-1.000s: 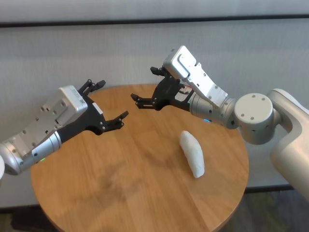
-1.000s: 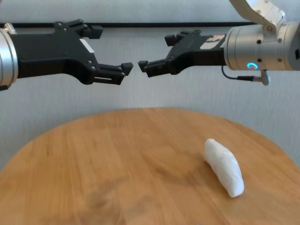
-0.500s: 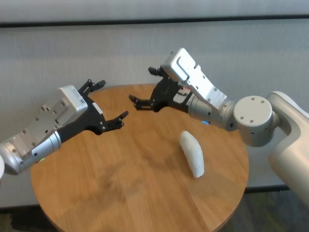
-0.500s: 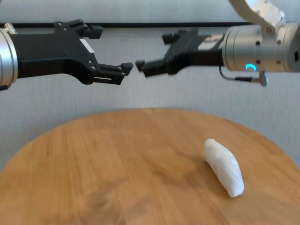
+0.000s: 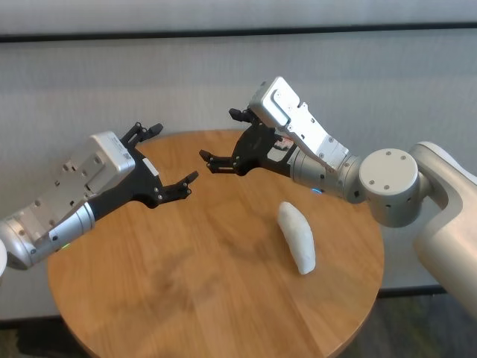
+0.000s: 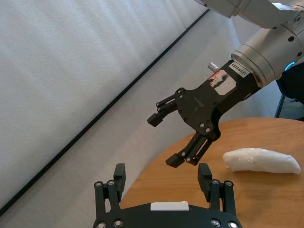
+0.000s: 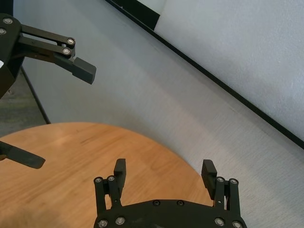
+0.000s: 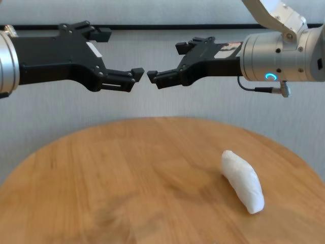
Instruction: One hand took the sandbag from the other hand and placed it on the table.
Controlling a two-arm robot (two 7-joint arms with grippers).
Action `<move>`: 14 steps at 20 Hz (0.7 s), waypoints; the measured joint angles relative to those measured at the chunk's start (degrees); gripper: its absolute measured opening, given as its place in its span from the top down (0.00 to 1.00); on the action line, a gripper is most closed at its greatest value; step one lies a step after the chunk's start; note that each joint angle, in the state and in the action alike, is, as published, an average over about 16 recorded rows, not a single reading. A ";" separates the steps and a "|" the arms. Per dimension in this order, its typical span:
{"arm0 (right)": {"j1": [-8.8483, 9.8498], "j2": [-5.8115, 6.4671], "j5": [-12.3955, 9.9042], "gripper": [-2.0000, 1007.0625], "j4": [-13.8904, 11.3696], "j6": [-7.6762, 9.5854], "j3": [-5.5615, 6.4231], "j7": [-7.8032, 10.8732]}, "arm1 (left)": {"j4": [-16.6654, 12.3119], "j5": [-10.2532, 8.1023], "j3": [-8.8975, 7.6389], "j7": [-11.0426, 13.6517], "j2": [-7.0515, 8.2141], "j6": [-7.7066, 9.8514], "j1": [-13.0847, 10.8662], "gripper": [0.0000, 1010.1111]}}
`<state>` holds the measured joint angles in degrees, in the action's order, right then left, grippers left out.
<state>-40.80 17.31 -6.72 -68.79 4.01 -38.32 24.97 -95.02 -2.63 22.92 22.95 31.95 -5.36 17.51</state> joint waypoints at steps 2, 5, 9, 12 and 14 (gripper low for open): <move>0.00 0.02 -0.02 0.00 -0.04 -0.07 0.00 -0.09 | 0.00 0.00 0.00 0.00 0.00 0.00 0.00 0.01; -0.01 0.05 -0.04 0.00 -0.10 -0.18 0.00 -0.21 | 0.00 0.00 0.00 0.00 0.00 0.00 0.00 0.01; -0.01 0.09 -0.06 0.00 -0.17 -0.29 0.02 -0.31 | 0.00 0.00 0.00 0.00 0.00 0.00 0.00 0.01; -0.01 0.10 -0.07 0.00 -0.21 -0.34 0.03 -0.36 | 0.00 0.00 0.00 0.00 0.00 0.00 0.00 0.01; -0.01 0.11 -0.08 0.00 -0.22 -0.37 0.03 -0.39 | 0.00 0.00 0.00 0.00 0.00 0.00 0.00 0.01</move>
<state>-40.81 17.42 -6.80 -69.01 3.64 -38.29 24.58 -95.02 -2.63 22.92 22.95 31.95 -5.36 17.51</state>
